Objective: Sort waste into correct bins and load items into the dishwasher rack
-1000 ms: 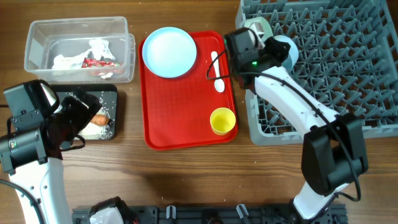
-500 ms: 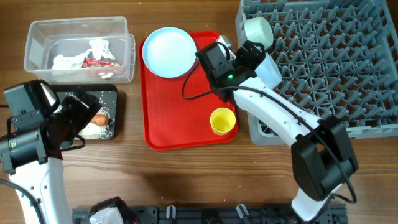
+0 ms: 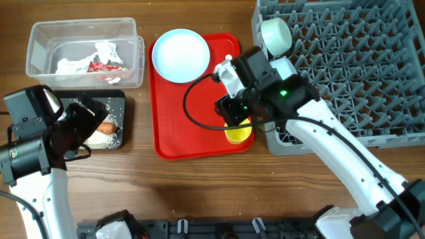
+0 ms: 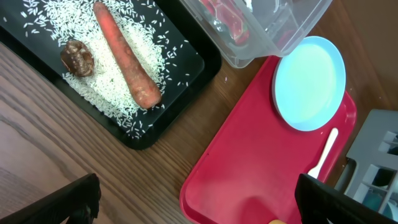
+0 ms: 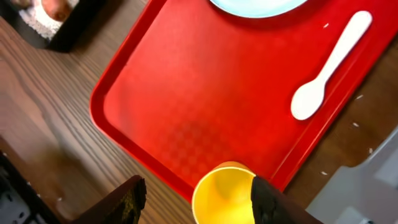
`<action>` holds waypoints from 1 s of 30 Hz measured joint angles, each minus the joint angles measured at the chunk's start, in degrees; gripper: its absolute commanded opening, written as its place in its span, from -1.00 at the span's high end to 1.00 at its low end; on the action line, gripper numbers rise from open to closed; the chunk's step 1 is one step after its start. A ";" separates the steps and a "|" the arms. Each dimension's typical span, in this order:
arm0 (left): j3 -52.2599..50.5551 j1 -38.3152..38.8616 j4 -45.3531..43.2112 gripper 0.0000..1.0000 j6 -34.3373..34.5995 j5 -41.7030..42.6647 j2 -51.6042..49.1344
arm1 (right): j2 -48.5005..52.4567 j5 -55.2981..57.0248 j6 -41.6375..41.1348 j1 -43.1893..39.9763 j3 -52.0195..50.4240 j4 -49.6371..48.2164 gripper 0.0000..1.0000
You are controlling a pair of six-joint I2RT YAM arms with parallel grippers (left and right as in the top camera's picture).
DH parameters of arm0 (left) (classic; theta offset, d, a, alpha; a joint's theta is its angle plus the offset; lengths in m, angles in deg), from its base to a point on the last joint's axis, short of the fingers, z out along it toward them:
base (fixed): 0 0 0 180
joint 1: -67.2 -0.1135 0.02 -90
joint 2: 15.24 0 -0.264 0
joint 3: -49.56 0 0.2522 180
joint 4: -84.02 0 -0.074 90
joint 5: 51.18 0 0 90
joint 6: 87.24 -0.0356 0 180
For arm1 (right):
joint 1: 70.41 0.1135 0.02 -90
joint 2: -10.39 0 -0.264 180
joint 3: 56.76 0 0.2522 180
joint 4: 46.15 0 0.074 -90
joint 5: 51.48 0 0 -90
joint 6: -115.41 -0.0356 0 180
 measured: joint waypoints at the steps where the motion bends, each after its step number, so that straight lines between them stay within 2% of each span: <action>1: 0.00 0.00 0.00 -1.00 0.00 0.02 0.00 | 0.00 0.04 -1.42 -0.04 0.00 -0.20 -0.17; 7: 0.00 0.00 0.00 -1.00 0.00 0.00 0.00 | 0.00 0.15 -6.29 -6.80 0.00 0.35 -0.46; 9: 0.00 0.00 0.00 -1.00 0.00 0.02 0.00 | 0.00 0.24 -6.69 -10.54 0.15 3.96 -0.54; 14: 0.00 0.00 -2.32 -1.00 0.02 0.02 0.00 | -3.69 0.24 -7.06 -16.11 1.01 7.65 -0.99; 18: 0.00 0.00 -2.40 -1.00 0.02 0.04 0.00 | -9.33 0.26 -5.84 -18.91 1.60 8.15 -0.99; 21: 0.00 1.14 -4.52 -0.97 -0.94 4.66 -0.02 | -10.23 0.70 -5.29 -21.35 1.64 10.16 -1.00; 22: 0.00 2.91 -5.20 -0.96 -1.51 6.10 -0.09 | -10.23 0.85 -5.29 -22.36 1.64 10.29 -1.00; 25: 0.00 14.71 -8.48 -0.96 -2.91 7.98 -2.93 | -10.25 2.25 -5.44 -25.77 1.64 10.40 -0.99; 27: 0.02 24.65 -12.35 -0.96 -3.50 8.37 -8.63 | -10.27 3.32 -5.62 -28.85 1.64 10.40 -0.99; 30: 0.22 35.47 -18.60 -0.97 -5.07 8.59 -17.70 | -10.27 3.96 -5.84 -32.48 1.64 10.47 -0.99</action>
